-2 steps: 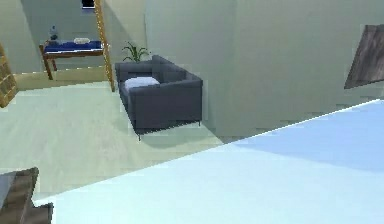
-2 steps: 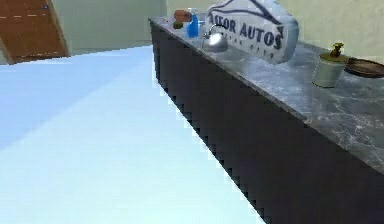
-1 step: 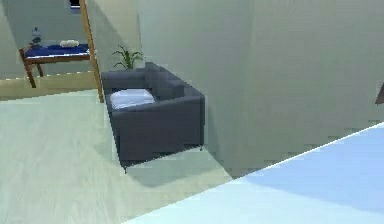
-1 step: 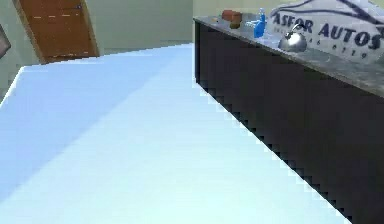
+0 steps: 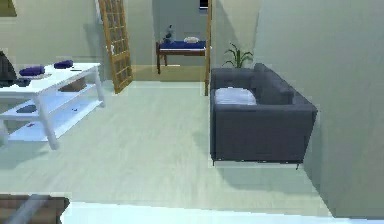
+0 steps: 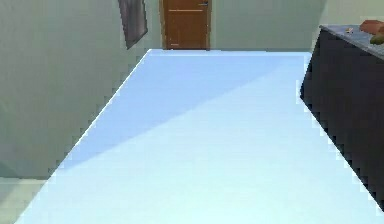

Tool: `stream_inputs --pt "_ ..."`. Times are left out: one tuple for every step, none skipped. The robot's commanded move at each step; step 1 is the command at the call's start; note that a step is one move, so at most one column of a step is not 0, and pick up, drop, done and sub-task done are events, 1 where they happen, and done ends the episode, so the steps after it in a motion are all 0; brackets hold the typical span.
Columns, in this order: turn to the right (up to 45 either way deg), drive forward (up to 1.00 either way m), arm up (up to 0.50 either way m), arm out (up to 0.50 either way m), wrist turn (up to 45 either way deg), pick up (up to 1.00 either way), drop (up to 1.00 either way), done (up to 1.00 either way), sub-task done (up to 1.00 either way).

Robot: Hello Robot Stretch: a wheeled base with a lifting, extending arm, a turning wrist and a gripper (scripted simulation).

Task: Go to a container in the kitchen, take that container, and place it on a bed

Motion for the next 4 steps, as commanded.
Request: stream_inputs --pt "0.0 0.15 0.0 0.0 0.0 0.0 0.0 0.0 0.0" --pt "-45.0 0.0 0.0 0.0 0.0 0.0 0.0 0.0 0.0" --pt "-45.0 0.0 0.0 0.0 0.0 0.0 0.0 0.0 0.0" --pt "-45.0 0.0 0.0 0.0 0.0 0.0 0.0 0.0 0.0"
